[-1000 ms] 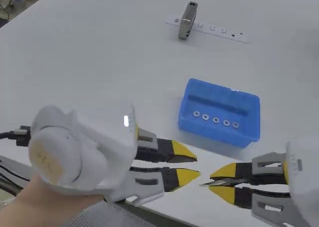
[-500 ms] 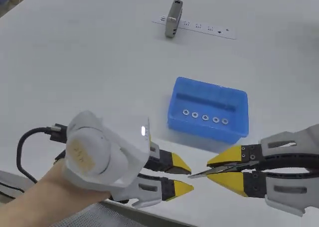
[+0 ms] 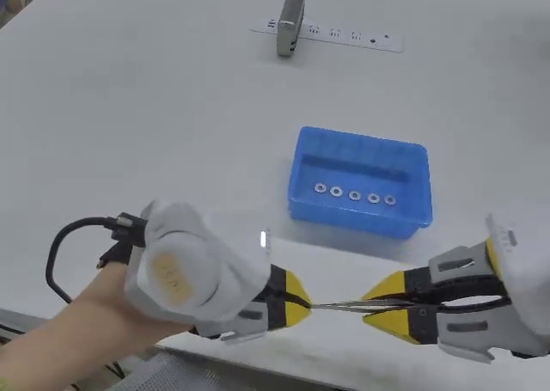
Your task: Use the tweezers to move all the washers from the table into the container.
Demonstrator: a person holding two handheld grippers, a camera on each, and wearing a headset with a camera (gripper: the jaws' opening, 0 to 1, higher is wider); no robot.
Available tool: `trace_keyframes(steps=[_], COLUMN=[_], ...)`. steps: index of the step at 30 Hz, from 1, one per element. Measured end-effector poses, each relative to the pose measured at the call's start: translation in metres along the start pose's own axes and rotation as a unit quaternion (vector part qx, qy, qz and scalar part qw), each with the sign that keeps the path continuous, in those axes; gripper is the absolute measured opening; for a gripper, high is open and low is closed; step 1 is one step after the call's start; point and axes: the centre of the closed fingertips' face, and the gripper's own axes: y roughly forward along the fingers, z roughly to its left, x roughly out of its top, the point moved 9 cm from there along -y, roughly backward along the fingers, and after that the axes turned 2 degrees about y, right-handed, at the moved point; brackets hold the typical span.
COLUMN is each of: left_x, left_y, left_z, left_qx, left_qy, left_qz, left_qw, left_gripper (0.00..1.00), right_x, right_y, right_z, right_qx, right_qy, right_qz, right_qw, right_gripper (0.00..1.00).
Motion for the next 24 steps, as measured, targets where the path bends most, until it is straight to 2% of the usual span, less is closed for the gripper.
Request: trace_keyframes(steps=[3,5,7,9,14,15,19,22,24], left_x=[-0.009,-0.012,-0.015,-0.017,-0.017,-0.018,-0.017,-0.019,-0.019], left_y=[0.001,0.001,0.002,0.004,0.009,0.009,0.014,0.016,0.018], left_z=[0.005,0.006,0.006,0.006,0.006,0.005,0.005,0.006,0.008], left_qx=[0.002,0.000,0.001,0.003,-0.007,-0.009,-0.017,-0.014,-0.007], left_qy=[-0.007,-0.017,-0.024,-0.017,-0.027,-0.030,-0.016,-0.005,0.003], left_qz=[0.012,0.015,0.024,0.033,0.032,0.040,0.046,0.057,0.067], left_qw=[0.9999,0.9997,0.9994,0.9993,0.9991,0.9987,0.9987,0.9983,0.9977], left_gripper=[0.00,0.00,0.00,0.00,0.00,0.00,0.00,0.00,0.00], right_x=[-0.009,-0.018,-0.022,-0.024,-0.030,-0.030,-0.031,-0.028,-0.026], right_y=[0.014,0.025,0.030,0.032,0.034,0.034,0.034,0.030,0.020], right_z=[-0.003,-0.004,-0.004,-0.004,-0.004,-0.005,-0.005,-0.004,-0.003], right_qx=[0.000,-0.001,-0.002,-0.009,-0.025,-0.029,-0.034,-0.046,-0.074], right_qy=[0.001,-0.003,-0.004,-0.003,-0.004,-0.002,-0.001,0.007,0.022], right_qz=[0.007,0.026,0.027,0.023,0.024,0.021,0.018,0.006,-0.009], right_qw=[1.0000,0.9997,0.9996,0.9997,0.9994,0.9994,0.9992,0.9989,0.9970], right_gripper=[0.04,0.05,0.05,0.06,0.09,0.10,0.14,0.18,0.22])
